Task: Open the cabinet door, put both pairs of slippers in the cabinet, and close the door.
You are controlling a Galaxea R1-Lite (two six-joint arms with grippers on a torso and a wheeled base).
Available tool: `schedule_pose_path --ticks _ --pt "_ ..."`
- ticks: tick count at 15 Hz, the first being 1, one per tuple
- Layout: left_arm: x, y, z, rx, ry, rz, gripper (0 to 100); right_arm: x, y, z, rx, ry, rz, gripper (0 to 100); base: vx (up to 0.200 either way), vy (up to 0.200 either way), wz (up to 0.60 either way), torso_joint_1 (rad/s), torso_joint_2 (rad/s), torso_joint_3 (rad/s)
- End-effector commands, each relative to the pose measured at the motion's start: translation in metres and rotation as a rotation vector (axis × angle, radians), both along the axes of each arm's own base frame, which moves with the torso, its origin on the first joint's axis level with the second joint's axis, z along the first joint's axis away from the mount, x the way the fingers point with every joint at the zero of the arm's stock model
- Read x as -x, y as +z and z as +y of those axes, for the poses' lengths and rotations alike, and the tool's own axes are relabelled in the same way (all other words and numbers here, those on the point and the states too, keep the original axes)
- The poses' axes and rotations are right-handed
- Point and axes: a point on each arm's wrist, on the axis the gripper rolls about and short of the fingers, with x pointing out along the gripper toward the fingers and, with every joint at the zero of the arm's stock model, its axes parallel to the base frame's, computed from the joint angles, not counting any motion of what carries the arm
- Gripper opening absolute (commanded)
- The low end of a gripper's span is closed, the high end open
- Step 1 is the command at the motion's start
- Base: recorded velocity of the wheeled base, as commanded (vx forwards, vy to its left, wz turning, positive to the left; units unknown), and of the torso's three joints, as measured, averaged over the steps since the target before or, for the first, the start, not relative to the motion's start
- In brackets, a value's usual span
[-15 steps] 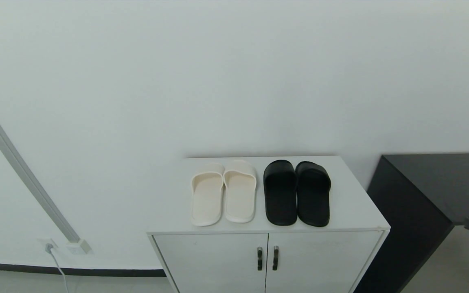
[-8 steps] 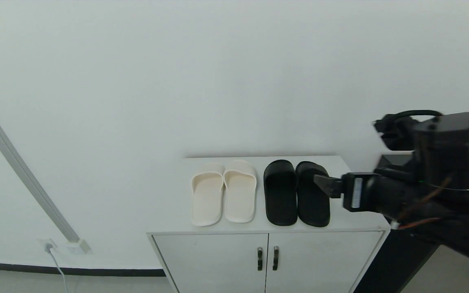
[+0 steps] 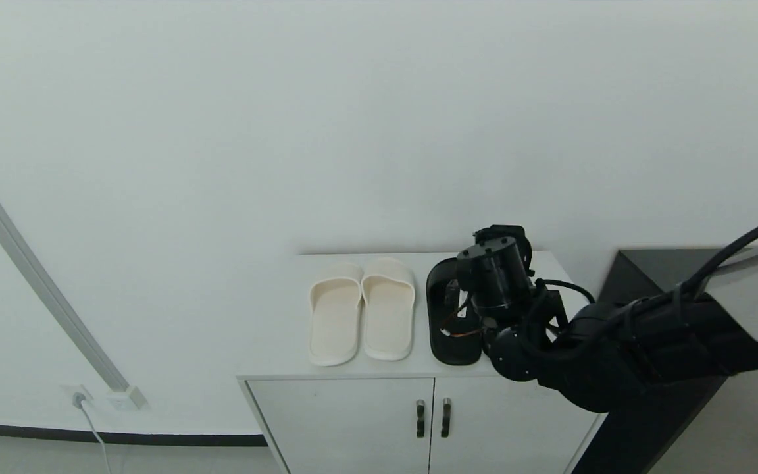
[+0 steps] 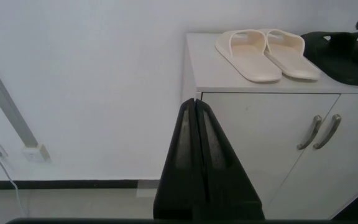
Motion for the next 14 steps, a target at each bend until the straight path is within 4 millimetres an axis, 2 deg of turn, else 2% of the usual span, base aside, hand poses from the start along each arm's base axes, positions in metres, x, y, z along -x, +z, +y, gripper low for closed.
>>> schedule_pose_path --ticks 1,9,14 --pt "0.0 0.0 0.0 0.0 0.001 0.001 0 -0.017 -0.026 0.006 0.034 -0.02 0.035 100 0.0 0.0 0.0 0.0 0.0 0.0" --pt "0.0 0.0 0.0 0.0 0.001 -0.001 0 -0.075 -0.049 0.001 0.035 -0.102 0.025 100 0.0 0.0 0.0 0.0 0.0 0.0" --pt "0.0 0.0 0.0 0.002 0.001 -0.001 0 -0.095 -0.055 -0.002 0.027 -0.126 0.0 100 0.0 0.0 0.0 0.0 0.0 0.0"
